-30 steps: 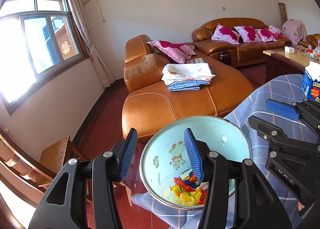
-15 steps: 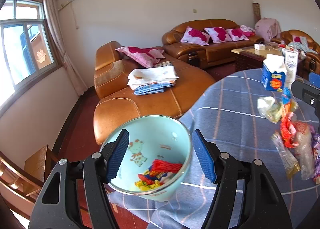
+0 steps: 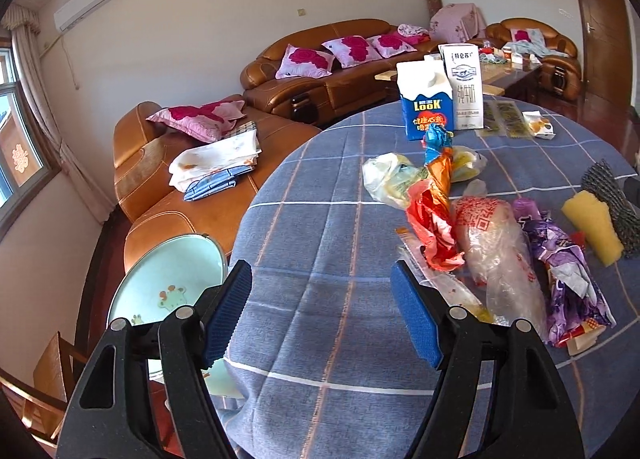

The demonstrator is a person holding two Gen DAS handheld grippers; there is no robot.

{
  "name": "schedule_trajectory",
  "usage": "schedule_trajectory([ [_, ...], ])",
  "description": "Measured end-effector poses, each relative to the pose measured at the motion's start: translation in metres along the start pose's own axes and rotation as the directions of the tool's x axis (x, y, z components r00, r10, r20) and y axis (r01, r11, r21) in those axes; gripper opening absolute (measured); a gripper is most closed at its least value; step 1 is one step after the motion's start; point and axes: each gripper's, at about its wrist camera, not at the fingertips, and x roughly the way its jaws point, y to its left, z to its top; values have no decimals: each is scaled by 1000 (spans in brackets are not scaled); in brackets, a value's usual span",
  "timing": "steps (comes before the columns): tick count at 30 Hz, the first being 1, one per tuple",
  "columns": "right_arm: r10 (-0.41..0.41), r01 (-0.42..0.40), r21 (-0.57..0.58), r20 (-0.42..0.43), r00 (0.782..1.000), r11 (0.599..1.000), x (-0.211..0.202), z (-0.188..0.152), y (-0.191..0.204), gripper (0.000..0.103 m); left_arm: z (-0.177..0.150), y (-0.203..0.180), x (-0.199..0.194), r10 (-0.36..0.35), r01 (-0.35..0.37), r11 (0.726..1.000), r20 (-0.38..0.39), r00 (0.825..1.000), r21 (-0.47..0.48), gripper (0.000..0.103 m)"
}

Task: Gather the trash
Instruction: 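Grasp the orange candy wrapper with the left tool while the right tool grasps the grey knitted scrubber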

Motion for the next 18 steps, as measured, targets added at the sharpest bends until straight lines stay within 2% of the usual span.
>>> schedule_trajectory([
  [3,-16,16,23,-17,1000,1000,5,-3,-12,72,9,-7,2,-12,12,1000,9,1000,-2,76],
  [8,-31,32,29,-46,998,999,18,-2,-22,76,22,-21,9,-31,31,1000,26,999,-1,76],
  [16,-29,33,31,-126,992,999,42,0,-26,76,31,-40,40,-85,85,996,-24,996,5,76],
  [17,-26,30,29,-140,990,999,46,0,-26,76,30,-41,42,-91,91,996,-32,995,5,69],
  [18,-22,26,27,-153,988,999,49,-1,-26,76,30,-41,45,-104,105,994,-43,994,3,54],
])
